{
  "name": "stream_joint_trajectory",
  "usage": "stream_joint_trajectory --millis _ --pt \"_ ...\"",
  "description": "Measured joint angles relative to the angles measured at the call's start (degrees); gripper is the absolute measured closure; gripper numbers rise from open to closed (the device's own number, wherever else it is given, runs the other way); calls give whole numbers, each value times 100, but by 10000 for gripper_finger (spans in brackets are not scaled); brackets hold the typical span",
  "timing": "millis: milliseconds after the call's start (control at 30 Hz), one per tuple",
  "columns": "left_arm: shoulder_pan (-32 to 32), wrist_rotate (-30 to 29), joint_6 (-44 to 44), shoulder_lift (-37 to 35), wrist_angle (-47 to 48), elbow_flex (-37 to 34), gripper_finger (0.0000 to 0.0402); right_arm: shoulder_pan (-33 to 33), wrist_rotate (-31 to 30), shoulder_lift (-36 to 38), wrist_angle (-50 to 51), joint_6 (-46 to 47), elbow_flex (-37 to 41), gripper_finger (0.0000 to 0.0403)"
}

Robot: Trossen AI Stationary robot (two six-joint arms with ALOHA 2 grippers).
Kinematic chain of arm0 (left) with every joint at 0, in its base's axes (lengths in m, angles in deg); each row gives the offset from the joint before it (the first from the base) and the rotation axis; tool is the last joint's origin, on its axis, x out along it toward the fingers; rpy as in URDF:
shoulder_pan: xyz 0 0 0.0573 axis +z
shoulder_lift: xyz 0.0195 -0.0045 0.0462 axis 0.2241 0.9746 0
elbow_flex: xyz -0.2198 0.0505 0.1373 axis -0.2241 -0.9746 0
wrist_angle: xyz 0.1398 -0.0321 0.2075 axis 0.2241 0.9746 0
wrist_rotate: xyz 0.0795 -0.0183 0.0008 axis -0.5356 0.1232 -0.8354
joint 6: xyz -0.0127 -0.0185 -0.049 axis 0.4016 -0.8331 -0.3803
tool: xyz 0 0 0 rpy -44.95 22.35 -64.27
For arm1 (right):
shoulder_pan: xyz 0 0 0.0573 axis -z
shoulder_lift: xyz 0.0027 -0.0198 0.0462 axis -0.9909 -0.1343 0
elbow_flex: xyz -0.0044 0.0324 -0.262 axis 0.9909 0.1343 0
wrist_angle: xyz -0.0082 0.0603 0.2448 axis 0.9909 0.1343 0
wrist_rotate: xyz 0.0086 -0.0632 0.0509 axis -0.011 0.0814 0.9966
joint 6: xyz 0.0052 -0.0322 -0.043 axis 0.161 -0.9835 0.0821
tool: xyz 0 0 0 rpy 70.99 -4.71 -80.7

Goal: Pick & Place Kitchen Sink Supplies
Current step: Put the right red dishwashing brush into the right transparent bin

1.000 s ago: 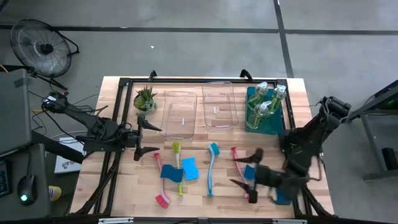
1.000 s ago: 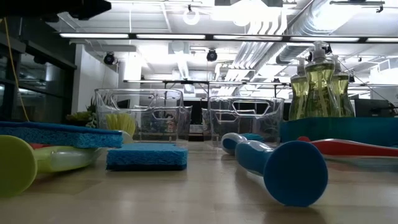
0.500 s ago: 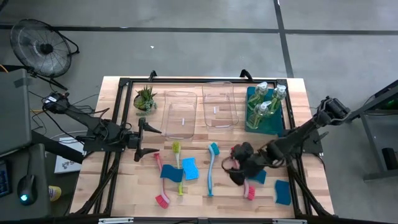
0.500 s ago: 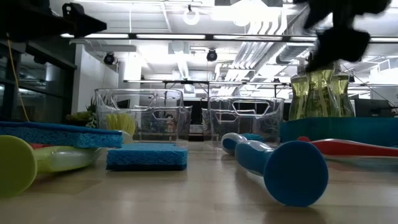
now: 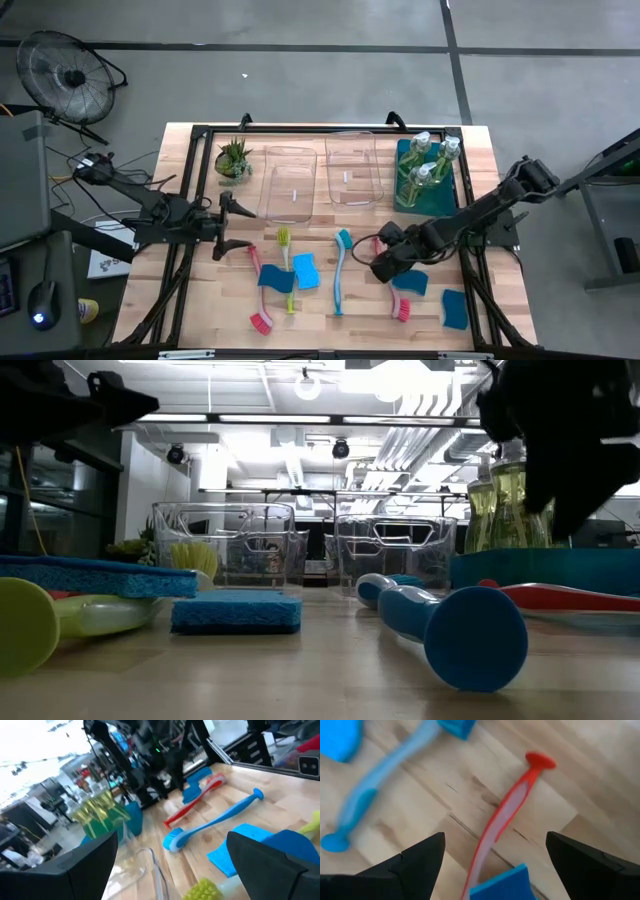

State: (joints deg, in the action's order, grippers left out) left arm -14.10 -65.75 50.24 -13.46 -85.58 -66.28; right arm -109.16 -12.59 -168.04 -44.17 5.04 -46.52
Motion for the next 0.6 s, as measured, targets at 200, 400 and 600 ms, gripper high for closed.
stream_joint_trajectory --millis 200,400,600 --pt "1 101 338 -678 -343 -347 35 2 350 -622 -125 52 0 61" --pt "2 586 495 -1276 -337 -534 35 28 453 -860 -362 44 0 61" --pt "0 1137 711 -1600 -330 -551 35 125 445 -864 -573 35 0 61"
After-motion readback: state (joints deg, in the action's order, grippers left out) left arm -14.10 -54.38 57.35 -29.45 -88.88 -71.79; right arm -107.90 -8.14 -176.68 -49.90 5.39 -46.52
